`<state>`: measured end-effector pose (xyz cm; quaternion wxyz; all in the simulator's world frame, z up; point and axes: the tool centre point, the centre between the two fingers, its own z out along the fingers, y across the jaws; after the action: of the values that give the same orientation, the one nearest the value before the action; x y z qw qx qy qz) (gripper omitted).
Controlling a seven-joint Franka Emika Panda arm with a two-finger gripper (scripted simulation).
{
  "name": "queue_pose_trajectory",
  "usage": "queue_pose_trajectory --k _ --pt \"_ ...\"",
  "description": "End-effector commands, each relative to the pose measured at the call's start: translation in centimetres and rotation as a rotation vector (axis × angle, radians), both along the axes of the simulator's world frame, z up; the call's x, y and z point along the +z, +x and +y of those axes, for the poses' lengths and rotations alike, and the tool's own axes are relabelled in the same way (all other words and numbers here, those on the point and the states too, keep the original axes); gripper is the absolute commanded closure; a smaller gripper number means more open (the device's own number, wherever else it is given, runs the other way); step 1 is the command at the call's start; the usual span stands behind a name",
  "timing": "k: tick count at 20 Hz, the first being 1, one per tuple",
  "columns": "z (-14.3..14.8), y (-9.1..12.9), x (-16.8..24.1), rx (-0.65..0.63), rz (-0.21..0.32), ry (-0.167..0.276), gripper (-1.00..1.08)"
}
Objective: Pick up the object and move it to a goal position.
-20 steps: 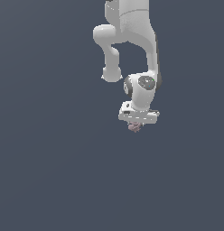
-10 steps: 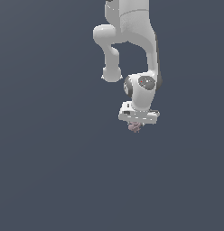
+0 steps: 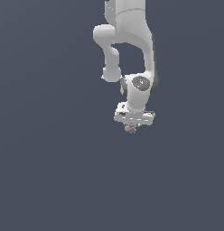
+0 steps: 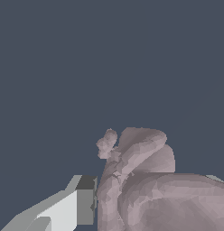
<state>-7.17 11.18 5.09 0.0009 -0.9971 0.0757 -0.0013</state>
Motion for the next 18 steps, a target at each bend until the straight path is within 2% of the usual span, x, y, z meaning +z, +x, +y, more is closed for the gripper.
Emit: queue_pose_trajectory --k 1,6,18 --pt "-1.6 0.6 0.2 -0.001 0.000 0.000 1.08" --pt "-6.1 2.3 0.8 -0.002 0.000 0.000 1.08" --pt "-19.2 7.5 2.4 -0.002 0.002 -0.001 1.08"
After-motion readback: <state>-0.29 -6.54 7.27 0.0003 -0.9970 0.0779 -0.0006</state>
